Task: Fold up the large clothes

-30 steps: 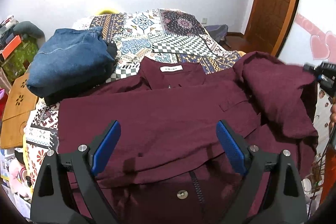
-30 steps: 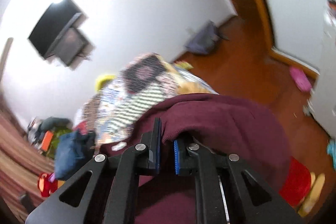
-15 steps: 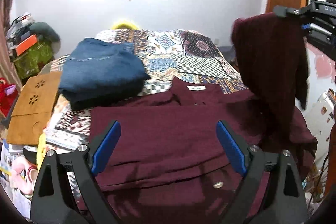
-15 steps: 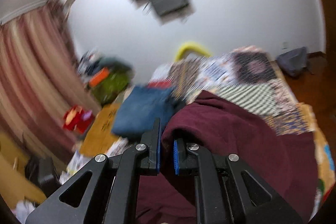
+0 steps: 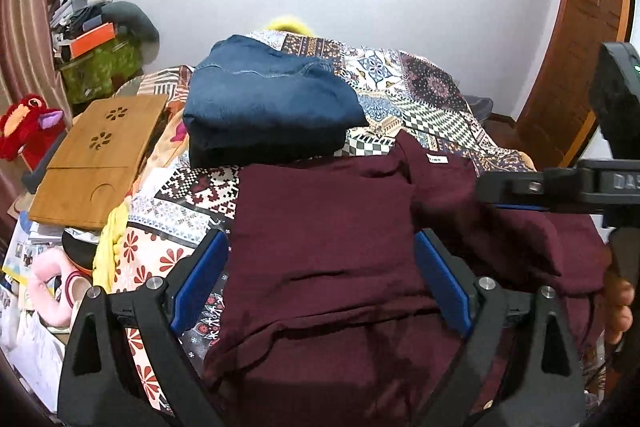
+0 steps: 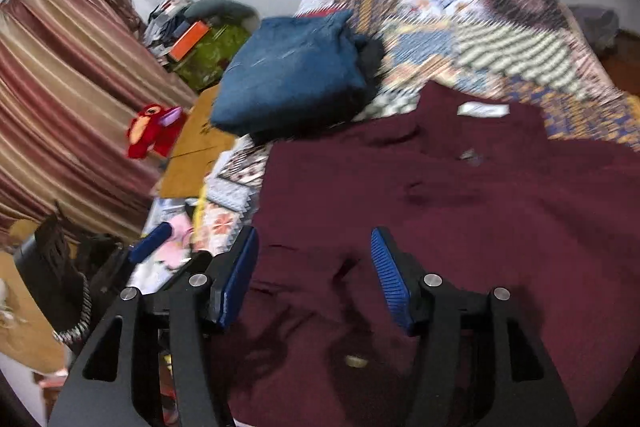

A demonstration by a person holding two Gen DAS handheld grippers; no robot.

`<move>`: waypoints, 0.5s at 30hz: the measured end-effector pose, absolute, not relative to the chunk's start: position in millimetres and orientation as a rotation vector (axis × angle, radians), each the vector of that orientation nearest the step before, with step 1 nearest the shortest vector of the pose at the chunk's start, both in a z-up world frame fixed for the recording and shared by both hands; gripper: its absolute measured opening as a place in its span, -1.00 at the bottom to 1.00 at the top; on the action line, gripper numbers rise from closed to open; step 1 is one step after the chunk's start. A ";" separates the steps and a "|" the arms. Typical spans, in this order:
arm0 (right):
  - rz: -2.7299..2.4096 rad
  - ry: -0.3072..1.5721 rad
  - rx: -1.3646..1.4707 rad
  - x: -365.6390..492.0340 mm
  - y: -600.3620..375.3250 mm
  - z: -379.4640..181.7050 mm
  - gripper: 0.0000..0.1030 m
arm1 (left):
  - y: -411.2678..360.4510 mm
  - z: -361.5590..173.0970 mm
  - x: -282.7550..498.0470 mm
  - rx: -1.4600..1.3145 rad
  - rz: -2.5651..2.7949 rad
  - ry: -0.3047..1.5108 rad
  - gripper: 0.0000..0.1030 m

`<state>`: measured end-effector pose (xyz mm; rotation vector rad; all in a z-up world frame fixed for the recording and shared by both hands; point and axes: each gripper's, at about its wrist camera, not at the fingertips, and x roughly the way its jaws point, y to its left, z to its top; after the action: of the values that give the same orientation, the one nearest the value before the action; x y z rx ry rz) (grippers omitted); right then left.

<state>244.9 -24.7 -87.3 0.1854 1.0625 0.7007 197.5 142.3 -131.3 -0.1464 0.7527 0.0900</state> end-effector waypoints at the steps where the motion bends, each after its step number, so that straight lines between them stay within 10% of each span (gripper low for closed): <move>1: 0.682 1.041 0.166 242.4 -31.1 -82.6 0.09 | 139.2 -131.4 198.8 -0.141 0.084 0.755 0.83; 15: 0.235 0.897 0.108 217.8 -185.4 -86.0 0.29 | 24.3 -168.7 241.1 0.311 -0.083 0.854 0.88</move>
<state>217.8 -185.4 -86.0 0.1083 0.8967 0.2346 241.1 24.3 -168.7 0.3114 0.8544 -0.0825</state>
